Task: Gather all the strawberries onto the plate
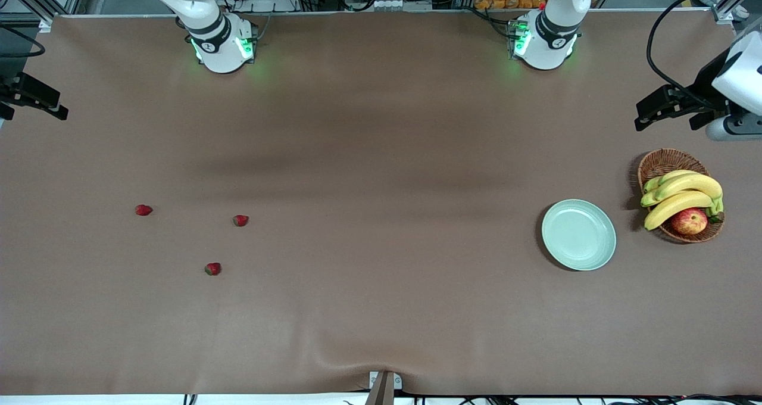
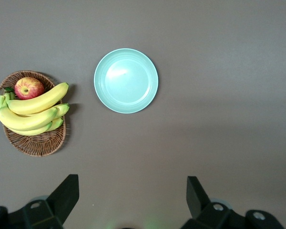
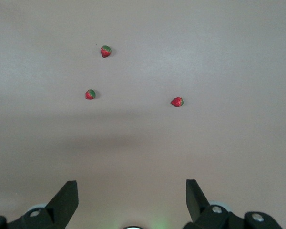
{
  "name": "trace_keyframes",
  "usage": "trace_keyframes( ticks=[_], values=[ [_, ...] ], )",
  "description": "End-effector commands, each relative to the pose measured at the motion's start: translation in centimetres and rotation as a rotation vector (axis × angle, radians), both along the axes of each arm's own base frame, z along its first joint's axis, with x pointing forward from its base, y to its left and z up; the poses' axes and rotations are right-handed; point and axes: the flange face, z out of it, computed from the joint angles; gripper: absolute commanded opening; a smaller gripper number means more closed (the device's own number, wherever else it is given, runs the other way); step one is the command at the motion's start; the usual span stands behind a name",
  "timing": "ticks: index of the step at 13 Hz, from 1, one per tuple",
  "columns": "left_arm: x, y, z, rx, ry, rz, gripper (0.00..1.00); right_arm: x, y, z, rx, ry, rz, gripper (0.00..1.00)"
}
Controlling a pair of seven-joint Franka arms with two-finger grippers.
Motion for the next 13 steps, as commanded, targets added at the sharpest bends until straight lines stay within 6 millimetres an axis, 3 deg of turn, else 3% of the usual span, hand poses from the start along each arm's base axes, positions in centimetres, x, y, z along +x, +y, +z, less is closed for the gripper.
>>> trace_keyframes(
  ticks=[1, 6, 13],
  values=[
    [-0.09, 0.71, 0.36, 0.02, -0.003, 0.014, 1.0, -0.12, -0.08, 0.69, 0.007, -0.006, 0.003, 1.0],
    [-0.52, 0.51, 0.7, 0.105, 0.0, 0.016, 1.0, -0.16, 0.01, 0.65, 0.007, -0.001, 0.005, 1.0],
    [-0.84, 0.97, 1.31, 0.048, -0.001, 0.041, 1.0, -0.02, 0.48, 0.49, 0.007, 0.002, 0.006, 1.0]
  ],
)
